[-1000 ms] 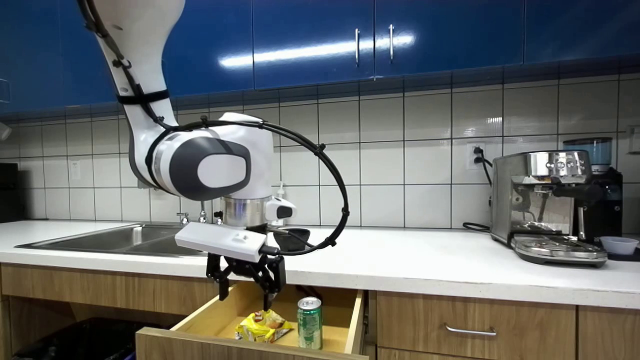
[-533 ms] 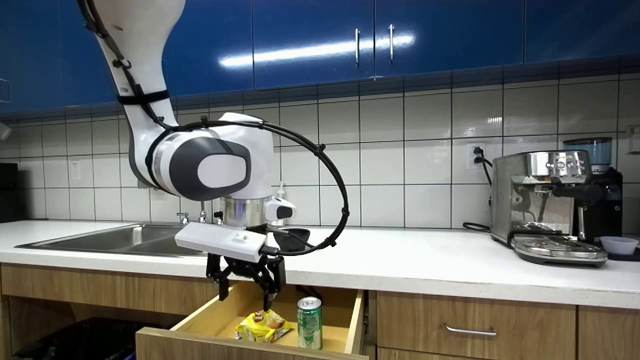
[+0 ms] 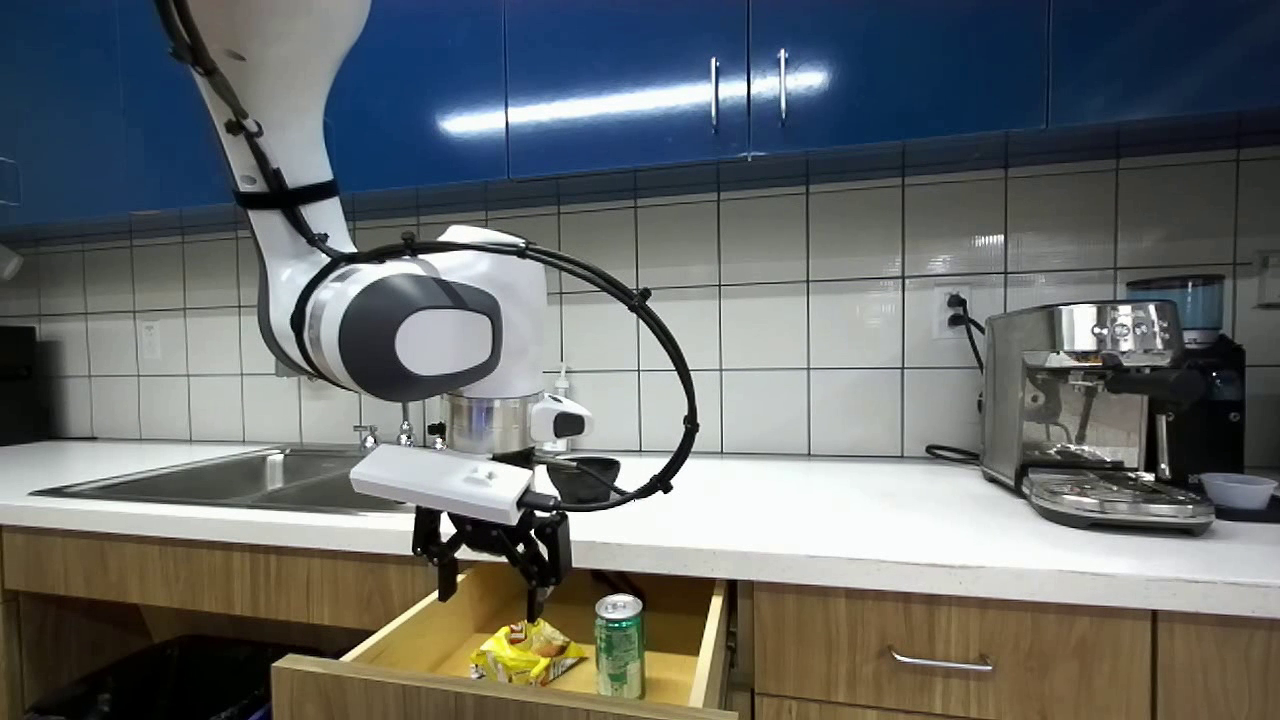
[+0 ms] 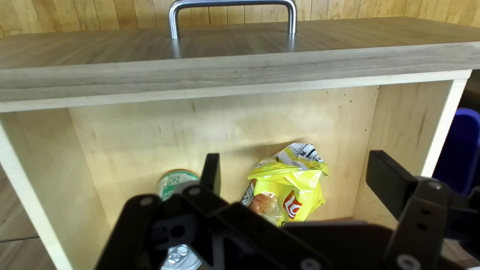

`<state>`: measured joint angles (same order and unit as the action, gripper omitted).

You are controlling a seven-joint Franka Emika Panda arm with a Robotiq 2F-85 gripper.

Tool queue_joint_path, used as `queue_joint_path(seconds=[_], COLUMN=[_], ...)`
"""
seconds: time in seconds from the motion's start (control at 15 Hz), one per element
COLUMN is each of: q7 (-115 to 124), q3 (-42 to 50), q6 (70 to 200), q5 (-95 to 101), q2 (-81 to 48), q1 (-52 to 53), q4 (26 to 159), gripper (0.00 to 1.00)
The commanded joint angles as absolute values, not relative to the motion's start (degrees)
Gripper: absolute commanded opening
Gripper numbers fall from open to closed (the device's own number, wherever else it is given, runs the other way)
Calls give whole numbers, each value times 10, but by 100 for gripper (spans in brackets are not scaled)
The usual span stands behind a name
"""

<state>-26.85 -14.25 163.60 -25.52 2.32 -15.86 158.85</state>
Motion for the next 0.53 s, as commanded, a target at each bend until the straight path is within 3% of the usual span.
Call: queue_joint_path(seconds=[0.0, 0.33, 0.4, 0.47], q7=[-269, -264, -253, -242], q3=[-142, -145, -79, -73], q6=[1636, 1589, 1581, 1574], q5=[-255, -252, -237, -222], q2=[23, 46, 48, 54], q1=[-159, -159, -95, -90], q4=[1588, 1588, 1588, 1593], gripper=[100, 100, 100, 100])
